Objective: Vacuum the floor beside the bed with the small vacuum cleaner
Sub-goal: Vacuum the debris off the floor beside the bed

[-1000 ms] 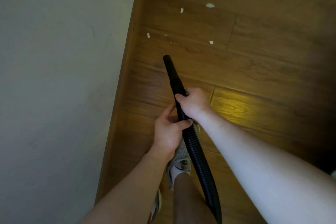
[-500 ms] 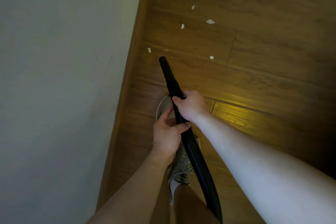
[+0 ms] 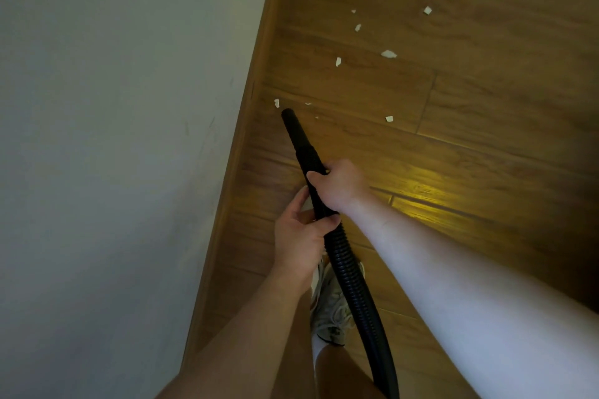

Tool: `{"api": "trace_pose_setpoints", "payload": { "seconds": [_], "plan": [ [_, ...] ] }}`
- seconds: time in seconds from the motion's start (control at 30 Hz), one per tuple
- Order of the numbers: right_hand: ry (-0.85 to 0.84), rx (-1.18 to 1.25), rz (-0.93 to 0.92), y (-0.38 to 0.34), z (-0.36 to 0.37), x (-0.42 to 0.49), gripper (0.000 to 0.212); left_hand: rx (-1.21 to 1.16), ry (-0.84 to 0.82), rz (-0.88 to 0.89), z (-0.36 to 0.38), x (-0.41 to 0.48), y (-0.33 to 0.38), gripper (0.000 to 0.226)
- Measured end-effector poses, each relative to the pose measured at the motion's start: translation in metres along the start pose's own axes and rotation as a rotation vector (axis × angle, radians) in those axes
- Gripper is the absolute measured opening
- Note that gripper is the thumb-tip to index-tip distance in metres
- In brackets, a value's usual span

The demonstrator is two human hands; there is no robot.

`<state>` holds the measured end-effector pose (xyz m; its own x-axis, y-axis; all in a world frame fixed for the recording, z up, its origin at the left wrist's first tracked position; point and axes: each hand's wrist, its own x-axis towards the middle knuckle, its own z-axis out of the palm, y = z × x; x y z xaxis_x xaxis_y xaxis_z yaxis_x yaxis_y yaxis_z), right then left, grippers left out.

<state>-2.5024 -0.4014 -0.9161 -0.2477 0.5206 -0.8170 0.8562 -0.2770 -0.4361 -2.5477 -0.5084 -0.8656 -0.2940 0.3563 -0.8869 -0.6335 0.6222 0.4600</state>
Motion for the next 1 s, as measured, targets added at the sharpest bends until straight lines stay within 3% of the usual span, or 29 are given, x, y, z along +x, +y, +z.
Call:
{"api": "trace_pose_setpoints", "payload": {
  "seconds": [0.4,1.0],
  "plan": [
    [-0.022,0.048,0.029,-0.003,0.014,0.017,0.028,0.034,0.021,-0.038,-0.009,0.021,0.005,0.069],
    [0.023,0.043,0.145,0.007,-0.024,0.005,0.023,0.103,-0.051,-0.094,0.021,0.009,0.019,0.068]
  ]
}}
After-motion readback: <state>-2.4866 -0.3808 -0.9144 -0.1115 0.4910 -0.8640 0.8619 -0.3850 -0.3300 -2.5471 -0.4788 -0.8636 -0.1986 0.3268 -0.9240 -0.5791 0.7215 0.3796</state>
